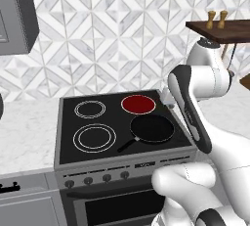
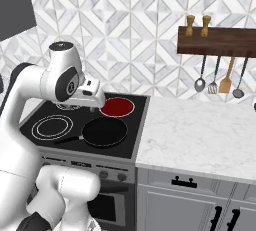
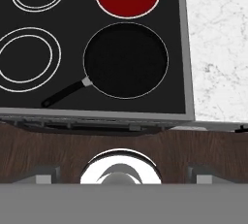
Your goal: Turn off the rear right burner of the stove.
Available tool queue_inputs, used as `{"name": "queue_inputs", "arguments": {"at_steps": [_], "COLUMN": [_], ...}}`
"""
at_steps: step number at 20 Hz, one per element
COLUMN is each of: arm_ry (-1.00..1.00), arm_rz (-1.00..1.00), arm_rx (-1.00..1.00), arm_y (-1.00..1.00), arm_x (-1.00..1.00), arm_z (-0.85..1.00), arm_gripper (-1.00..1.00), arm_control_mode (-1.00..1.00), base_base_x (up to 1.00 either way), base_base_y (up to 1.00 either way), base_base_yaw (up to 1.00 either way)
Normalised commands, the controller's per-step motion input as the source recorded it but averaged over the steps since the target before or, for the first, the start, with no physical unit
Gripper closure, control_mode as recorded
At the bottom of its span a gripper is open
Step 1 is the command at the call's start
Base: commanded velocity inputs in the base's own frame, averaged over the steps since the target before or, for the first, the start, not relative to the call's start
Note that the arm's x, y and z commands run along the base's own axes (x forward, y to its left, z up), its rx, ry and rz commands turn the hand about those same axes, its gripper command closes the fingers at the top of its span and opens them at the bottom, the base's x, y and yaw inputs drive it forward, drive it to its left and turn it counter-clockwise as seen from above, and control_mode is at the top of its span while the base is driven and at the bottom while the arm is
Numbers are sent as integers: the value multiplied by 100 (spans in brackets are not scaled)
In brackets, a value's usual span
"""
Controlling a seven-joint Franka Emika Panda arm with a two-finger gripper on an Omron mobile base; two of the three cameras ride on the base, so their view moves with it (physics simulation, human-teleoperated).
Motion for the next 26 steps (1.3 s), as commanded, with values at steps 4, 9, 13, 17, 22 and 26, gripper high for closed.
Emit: {"name": "queue_inputs", "arguments": {"at_steps": [4, 9, 13, 17, 22, 26], "arm_ry": [0, 0, 0, 0, 0, -5], "arm_rz": [0, 0, 0, 1, 10, 14], "arm_rx": [0, 0, 0, -4, -21, -24], "arm_y": [0, 0, 0, 15, 94, 100], "arm_x": [0, 0, 0, -8, -32, -56], "arm_z": [0, 0, 0, 0, -33, -76], "arm_gripper": [-100, -100, -100, -100, -100, -100], "arm_control_mode": [100, -100, -100, -100, -100, -100], "base_base_x": [-8, -1, 0, 0, 0, 0], "base_base_y": [-37, -9, 0, 0, 0, 0], "base_base_yaw": [0, 0, 0, 0, 0, 0]}}
